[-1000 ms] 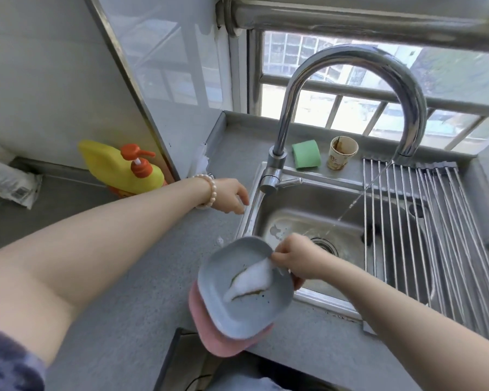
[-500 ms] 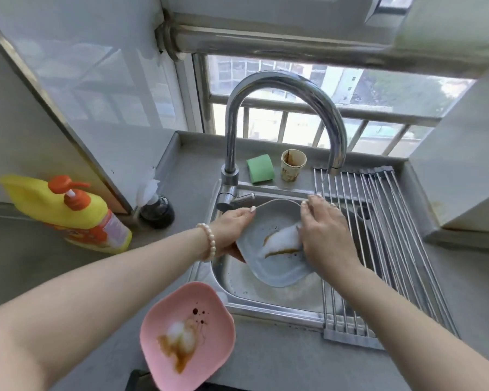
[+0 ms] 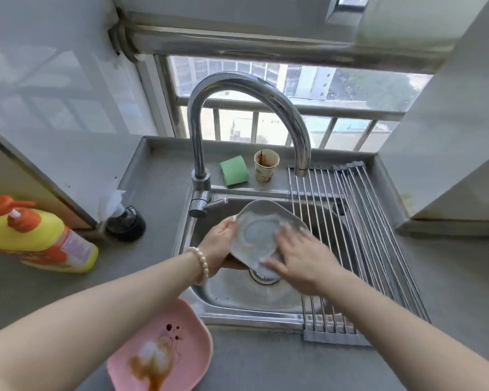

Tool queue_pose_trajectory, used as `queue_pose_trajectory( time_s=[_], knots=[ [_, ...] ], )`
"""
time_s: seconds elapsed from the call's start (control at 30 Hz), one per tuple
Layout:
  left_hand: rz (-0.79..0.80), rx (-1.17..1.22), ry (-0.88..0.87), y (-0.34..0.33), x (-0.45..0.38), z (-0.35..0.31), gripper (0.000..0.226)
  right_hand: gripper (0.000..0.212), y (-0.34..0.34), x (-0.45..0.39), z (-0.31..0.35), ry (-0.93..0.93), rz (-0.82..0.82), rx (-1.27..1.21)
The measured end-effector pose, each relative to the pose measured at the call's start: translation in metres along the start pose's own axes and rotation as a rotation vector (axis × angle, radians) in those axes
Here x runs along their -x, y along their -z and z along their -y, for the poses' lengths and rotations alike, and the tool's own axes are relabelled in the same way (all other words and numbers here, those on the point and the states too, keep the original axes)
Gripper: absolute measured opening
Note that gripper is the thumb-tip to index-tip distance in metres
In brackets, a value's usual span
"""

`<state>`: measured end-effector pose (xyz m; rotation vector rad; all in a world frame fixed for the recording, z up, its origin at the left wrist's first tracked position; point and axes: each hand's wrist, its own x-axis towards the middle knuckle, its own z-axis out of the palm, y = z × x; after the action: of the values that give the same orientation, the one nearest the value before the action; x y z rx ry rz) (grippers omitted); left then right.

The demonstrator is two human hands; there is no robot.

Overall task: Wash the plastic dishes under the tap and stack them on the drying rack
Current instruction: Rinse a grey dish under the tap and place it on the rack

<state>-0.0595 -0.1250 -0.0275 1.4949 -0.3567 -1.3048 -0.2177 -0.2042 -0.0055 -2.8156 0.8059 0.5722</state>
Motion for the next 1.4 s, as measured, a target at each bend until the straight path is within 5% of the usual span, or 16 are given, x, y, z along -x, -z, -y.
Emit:
queue_pose_trajectory(
  time_s=[0.07,0.17,0.23,0.37,0.53,0.67,0.77,0.83,0.93,1.0,1.1,1.27,1.4],
  knots=[
    [0.060,0.039,0.017,-0.012,0.002,0.002,0.027,0.094,0.006,-0.024,0.003,-0.063,-0.034,-0.151],
    [0.008,0.078,-0.146,-0.014,-0.006,0.002,0.027,0.083,0.003,-0.027,0.033,0.189,-0.075,-0.424],
    [-0.075,0.000,-0.175,0.002,-0.009,0.000,0.025,0.089,-0.004,-0.009,0.031,0.316,-0.004,-0.288],
    [-0.044,-0.086,-0.113,0.008,-0.009,0.006,0.024,0.098,-0.002,-0.022,0.001,0.000,-0.012,-0.074],
    [-0.027,-0.044,-0.147,0.003,-0.013,-0.009,0.025,0.089,0.004,-0.043,0.046,0.272,-0.104,-0.544],
    [-0.137,-0.356,-0.292,0.025,-0.021,-0.020,0.028,0.088,-0.009,-0.018,0.035,0.420,-0.142,-0.314],
    [-0.223,-0.511,-0.367,0.033,-0.024,-0.032,0.026,0.045,-0.020,-0.018,0.000,0.463,-0.372,-0.109],
    [-0.193,-0.518,-0.331,0.030,-0.023,-0.036,0.027,0.036,-0.020,-0.024,-0.022,0.312,-0.441,0.051],
    [-0.217,-0.484,-0.311,0.012,-0.016,-0.035,0.028,0.051,-0.019,-0.027,-0.004,0.001,-0.416,0.273],
    [-0.320,-0.528,-0.389,0.001,-0.015,-0.034,0.027,0.046,-0.022,-0.022,0.029,-0.070,-0.358,0.083],
    [-0.338,-0.541,-0.384,0.005,-0.017,-0.034,0.028,0.017,-0.032,-0.016,0.028,0.130,-0.537,-0.215],
    [-0.047,-0.378,0.046,0.020,-0.014,-0.049,0.027,0.038,-0.032,-0.021,-0.032,0.184,-0.433,0.176],
    [-0.238,-0.078,-0.034,0.011,-0.022,-0.043,0.021,0.028,-0.028,-0.019,0.001,0.218,-0.561,0.045]
  ],
)
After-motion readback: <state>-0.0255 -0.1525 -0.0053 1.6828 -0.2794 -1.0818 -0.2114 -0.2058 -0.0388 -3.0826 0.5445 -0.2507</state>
